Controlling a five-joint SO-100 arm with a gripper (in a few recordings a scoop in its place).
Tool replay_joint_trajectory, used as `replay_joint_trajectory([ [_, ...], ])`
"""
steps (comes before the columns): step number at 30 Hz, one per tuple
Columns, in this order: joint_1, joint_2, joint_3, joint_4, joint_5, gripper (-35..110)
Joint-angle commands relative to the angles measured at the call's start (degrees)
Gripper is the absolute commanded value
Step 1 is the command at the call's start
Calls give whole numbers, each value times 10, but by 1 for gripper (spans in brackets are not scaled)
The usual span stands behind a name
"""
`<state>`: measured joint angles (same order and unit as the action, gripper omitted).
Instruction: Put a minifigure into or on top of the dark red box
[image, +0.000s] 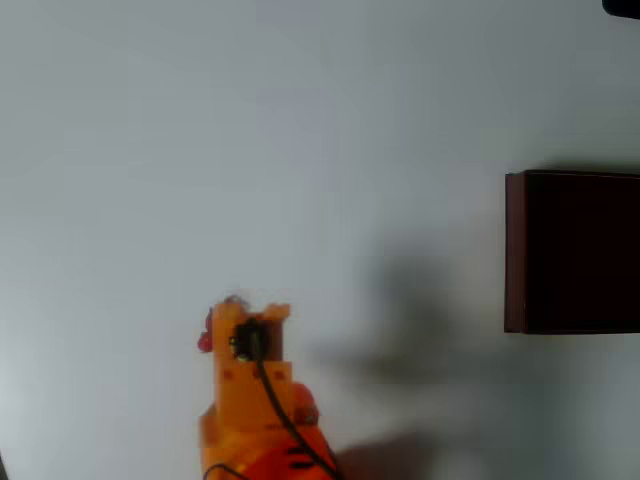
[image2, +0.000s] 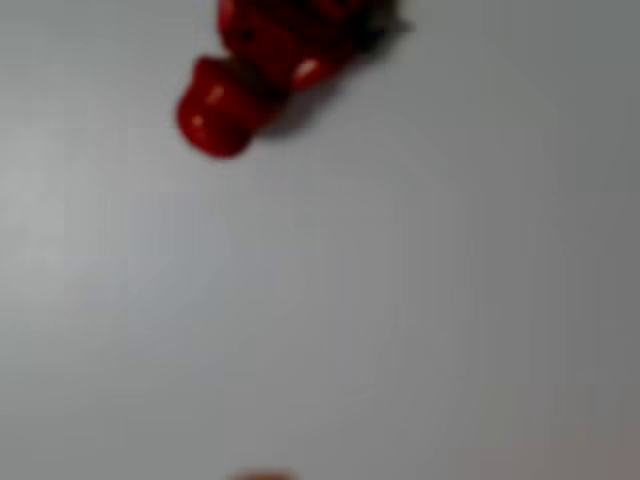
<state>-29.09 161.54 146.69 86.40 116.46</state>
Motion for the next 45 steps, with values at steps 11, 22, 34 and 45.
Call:
replay_joint_trajectory([
  [11,-42,-202,-57,-91,160,26],
  [22,-72,-374,-128,-177,232,25],
  [34,-49,-526,-202,-221,202,26],
  [45,2,-538,-176,-257,151,26],
])
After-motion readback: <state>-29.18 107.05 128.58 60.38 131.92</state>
